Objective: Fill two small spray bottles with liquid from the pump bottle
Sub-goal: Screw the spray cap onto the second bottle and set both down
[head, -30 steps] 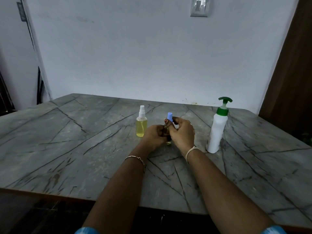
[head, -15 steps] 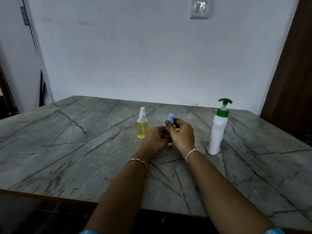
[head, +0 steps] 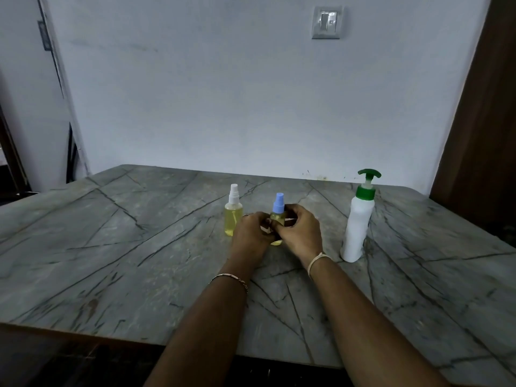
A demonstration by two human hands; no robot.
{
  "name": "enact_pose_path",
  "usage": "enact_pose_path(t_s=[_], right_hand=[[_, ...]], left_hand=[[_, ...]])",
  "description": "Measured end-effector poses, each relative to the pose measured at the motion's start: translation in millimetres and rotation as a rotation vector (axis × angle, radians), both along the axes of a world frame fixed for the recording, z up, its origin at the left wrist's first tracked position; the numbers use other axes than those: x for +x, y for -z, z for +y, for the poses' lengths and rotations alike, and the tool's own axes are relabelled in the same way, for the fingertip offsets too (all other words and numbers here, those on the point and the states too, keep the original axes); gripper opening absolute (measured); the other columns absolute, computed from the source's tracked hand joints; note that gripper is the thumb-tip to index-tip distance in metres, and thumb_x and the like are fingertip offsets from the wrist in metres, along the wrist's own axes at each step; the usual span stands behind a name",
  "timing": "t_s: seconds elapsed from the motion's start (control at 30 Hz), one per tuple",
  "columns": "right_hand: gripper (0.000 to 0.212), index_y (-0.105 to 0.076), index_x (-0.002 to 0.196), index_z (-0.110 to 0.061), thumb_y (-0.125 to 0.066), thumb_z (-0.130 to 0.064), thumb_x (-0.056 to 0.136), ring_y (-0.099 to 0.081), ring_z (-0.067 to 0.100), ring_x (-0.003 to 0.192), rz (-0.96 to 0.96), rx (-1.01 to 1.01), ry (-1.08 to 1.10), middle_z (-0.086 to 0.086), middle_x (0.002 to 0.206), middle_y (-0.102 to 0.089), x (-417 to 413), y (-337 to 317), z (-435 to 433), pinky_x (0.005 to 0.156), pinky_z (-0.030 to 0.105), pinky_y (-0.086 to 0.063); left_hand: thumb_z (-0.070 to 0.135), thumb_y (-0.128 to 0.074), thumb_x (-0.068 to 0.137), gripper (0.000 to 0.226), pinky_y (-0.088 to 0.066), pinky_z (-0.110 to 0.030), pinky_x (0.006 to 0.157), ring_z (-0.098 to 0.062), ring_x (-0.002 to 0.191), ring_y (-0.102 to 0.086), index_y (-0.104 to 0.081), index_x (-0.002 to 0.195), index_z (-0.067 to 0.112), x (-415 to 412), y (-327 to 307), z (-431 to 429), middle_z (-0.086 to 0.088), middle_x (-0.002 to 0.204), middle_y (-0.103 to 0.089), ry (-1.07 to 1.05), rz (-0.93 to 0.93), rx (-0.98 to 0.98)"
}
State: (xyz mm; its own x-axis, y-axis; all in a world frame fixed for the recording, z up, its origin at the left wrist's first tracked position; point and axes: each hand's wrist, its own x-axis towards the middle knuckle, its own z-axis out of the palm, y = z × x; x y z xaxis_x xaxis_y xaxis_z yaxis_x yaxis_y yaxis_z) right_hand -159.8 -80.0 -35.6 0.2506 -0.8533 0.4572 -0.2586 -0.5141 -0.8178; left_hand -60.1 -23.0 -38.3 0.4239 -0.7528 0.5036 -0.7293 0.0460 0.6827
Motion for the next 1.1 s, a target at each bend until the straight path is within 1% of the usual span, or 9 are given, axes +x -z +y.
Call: enact_pose_path(t_s=[0.13, 0.27, 0.43, 0.53, 0.63, 0.73, 0.83, 0.93, 1.1], right_hand=[[0.040, -0.064, 0.106, -0.020, -0.083, -0.028, 0.071, -0.065, 0.012, 0.086, 0.009, 0.032, 0.003, -0.002, 0.102, -0.069, 0.1, 1.6, -0.7, 0.082, 0.034, -0.055], [0.039, -0.064, 0.108, -0.018, -0.081, -0.025, 0.074, -0.064, 0.013, 0.087, -0.010, 0.029, 0.026, -0.001, 0.104, -0.069, 1.2, 3.0, -2.0, 0.084, 0.034, -0.053], [0.036, -0.062, 0.111, -0.015, -0.077, -0.019, 0.078, -0.063, 0.017, 0.096, -0.027, 0.025, 0.037, 0.001, 0.106, -0.068, 1.0, 3.6, -5.8, 0.087, 0.033, -0.050], [0.038, -0.061, 0.115, -0.014, -0.076, -0.016, 0.079, -0.062, 0.019, 0.099, -0.019, 0.025, 0.037, 0.003, 0.109, -0.067, 1.1, 2.7, -8.4, 0.089, 0.033, -0.050], [0.041, -0.060, 0.117, -0.012, -0.076, -0.014, 0.079, -0.063, 0.020, 0.099, -0.015, 0.031, 0.029, 0.004, 0.110, -0.067, 2.5, 2.8, -11.4, 0.089, 0.033, -0.050], [0.042, -0.060, 0.118, -0.012, -0.076, -0.014, 0.079, -0.063, 0.020, 0.099, -0.007, 0.028, 0.033, 0.005, 0.112, -0.067, 3.8, 3.9, -14.9, 0.087, 0.029, -0.049], [0.044, -0.059, 0.120, -0.012, -0.076, -0.016, 0.080, -0.062, 0.020, 0.100, -0.003, 0.031, 0.034, 0.005, 0.114, -0.066, 4.6, 3.5, -16.0, 0.087, 0.028, -0.048], [0.045, -0.059, 0.119, -0.013, -0.077, -0.019, 0.078, -0.063, 0.020, 0.099, 0.008, 0.033, 0.041, 0.005, 0.112, -0.067, 5.5, 4.1, -17.0, 0.086, 0.028, -0.048], [0.048, -0.059, 0.119, -0.012, -0.079, -0.019, 0.076, -0.063, 0.020, 0.101, 0.033, 0.044, 0.034, 0.005, 0.113, -0.066, 5.3, 6.9, -17.3, 0.090, 0.032, -0.050]], left_hand=[[0.010, -0.079, 0.071, 0.048, -0.056, -0.027, 0.075, -0.016, 0.081, -0.068, -0.060, 0.116, 0.011, 1.3, -0.3, 2.3, -0.004, 0.103, -0.068, 0.007, 0.025, 0.010], [0.003, -0.074, 0.076, 0.042, -0.048, -0.013, 0.067, -0.011, 0.078, -0.065, -0.059, 0.114, 0.014, 3.6, 0.2, 3.9, -0.001, 0.100, -0.066, -0.022, 0.044, -0.009], [0.002, -0.065, 0.082, 0.027, -0.054, -0.032, 0.073, -0.014, 0.079, -0.064, -0.061, 0.103, 0.018, 6.5, -1.5, 6.8, 0.002, 0.090, -0.067, -0.230, 0.076, -0.197], [0.013, -0.069, 0.083, 0.024, -0.048, -0.029, 0.070, -0.016, 0.084, -0.061, -0.058, 0.103, 0.019, 11.5, -6.9, 8.9, 0.000, 0.096, -0.065, -0.366, 0.121, -0.303], [0.013, -0.074, 0.078, 0.039, -0.042, -0.026, 0.070, -0.018, 0.089, -0.057, -0.052, 0.110, 0.016, 16.4, -9.4, 11.8, -0.003, 0.104, -0.059, -0.433, 0.210, -0.341], [0.012, -0.080, 0.070, 0.058, -0.050, -0.032, 0.076, -0.025, 0.092, -0.060, -0.046, 0.117, 0.013, 22.9, -6.6, 9.8, -0.008, 0.113, -0.053, -0.443, 0.293, -0.304], [0.010, -0.082, 0.068, 0.065, -0.050, -0.033, 0.084, -0.028, 0.101, -0.058, -0.045, 0.121, 0.010, 26.9, -5.4, 6.1, -0.012, 0.118, -0.051, -0.437, 0.336, -0.245], [0.010, -0.080, 0.071, 0.064, -0.043, -0.030, 0.091, -0.026, 0.114, -0.049, -0.047, 0.125, 0.008, 29.0, -5.9, 4.7, -0.014, 0.124, -0.050, -0.454, 0.361, -0.163], [0.013, -0.077, 0.075, 0.056, -0.040, -0.030, 0.093, -0.025, 0.116, -0.048, -0.052, 0.125, 0.007, 31.7, -2.8, 2.3, -0.014, 0.122, -0.056, -0.421, 0.356, -0.089]])
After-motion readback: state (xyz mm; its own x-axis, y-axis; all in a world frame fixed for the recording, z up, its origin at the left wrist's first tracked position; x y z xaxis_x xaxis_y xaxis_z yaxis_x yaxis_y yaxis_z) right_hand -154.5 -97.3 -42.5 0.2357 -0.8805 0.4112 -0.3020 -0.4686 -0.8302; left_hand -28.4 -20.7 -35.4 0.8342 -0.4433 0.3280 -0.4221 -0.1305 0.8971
